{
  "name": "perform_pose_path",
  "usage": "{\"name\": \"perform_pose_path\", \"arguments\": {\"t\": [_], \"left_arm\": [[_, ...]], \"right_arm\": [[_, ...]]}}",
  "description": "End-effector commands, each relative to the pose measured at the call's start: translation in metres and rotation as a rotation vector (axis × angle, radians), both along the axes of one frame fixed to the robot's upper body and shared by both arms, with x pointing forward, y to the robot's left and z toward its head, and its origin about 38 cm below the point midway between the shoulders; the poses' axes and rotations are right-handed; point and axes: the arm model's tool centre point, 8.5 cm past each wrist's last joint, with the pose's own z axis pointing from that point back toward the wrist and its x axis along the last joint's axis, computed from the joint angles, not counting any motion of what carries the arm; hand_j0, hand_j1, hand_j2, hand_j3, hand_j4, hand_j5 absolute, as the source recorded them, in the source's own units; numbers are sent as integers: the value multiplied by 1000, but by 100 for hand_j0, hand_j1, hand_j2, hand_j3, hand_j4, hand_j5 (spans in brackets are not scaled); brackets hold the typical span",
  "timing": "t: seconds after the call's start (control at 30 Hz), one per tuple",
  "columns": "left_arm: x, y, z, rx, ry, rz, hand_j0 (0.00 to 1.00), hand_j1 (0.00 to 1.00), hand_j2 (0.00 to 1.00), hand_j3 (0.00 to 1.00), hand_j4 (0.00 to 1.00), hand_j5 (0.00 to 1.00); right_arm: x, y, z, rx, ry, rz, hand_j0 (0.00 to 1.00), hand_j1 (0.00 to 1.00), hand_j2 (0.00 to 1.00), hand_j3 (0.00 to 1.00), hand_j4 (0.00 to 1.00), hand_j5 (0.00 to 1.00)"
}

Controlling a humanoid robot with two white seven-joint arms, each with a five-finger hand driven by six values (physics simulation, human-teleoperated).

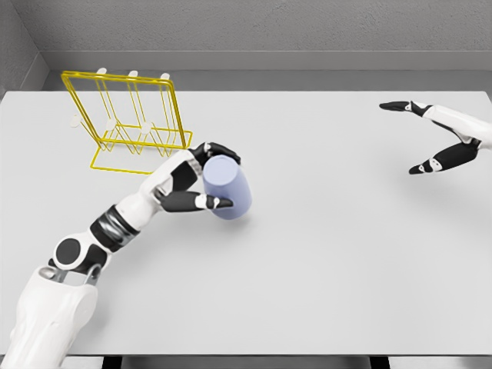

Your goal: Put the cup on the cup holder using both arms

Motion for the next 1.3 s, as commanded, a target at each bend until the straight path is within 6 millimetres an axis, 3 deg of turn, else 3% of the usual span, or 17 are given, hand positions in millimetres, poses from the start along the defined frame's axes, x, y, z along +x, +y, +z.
{"name": "perform_pose_path", "arguments": {"t": [0.0,1.27], "left_arm": [[1,6,6,-8,-11,8,55,55,55,55,55,55],[37,45,90,-17,-150,69,55,55,55,55,55,55]], "right_arm": [[0,0,1,8,-1,-1,100,100,100,100,100,100],[0,-5,8,-4,-12,-10,100,100,100,100,100,100]]}}
